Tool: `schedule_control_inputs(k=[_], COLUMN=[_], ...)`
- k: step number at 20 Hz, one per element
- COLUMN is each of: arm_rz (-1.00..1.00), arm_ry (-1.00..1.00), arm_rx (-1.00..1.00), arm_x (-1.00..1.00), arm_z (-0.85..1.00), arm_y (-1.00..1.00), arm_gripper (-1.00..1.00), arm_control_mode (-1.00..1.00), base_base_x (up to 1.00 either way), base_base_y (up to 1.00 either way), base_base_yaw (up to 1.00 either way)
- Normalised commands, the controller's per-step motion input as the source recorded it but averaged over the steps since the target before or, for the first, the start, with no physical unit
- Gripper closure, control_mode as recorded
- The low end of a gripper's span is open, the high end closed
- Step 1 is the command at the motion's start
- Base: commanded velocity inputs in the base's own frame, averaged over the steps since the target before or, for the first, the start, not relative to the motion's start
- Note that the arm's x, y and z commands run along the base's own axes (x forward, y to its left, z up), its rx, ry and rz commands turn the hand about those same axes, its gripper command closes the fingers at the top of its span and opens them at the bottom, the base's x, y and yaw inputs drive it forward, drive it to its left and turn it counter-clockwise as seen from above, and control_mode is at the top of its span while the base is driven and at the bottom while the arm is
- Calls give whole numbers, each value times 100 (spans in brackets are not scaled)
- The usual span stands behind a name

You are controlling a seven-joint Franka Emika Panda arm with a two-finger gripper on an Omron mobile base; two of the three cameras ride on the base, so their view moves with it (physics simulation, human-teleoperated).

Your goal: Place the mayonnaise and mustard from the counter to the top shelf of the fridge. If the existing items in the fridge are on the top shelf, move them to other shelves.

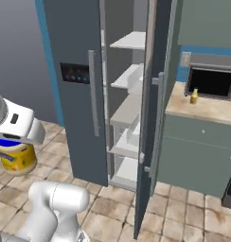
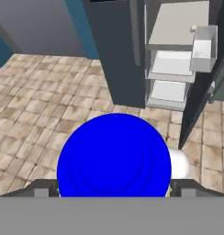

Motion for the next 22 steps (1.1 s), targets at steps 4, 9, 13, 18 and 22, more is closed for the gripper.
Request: schedule_control_inputs(k=[4, 9, 13, 18, 22], arm_rz=[0, 0, 0, 0, 0], arm_ry=[0, 0, 0, 0, 0], arm_rx=[0, 0, 0, 0, 0], arm_x=[0, 0, 0, 0, 0], arm_z=[0, 0, 0, 0, 0], arm_y=[0, 0, 0, 0, 0], arm_gripper=[100, 100, 100, 100, 100], arm_control_mode=[100, 100, 100, 100, 100], base_base_x=[100, 100, 97, 69, 61], base_base_y=[86, 38, 5, -3, 0], base_base_yaw=[0, 0, -4, -2, -2])
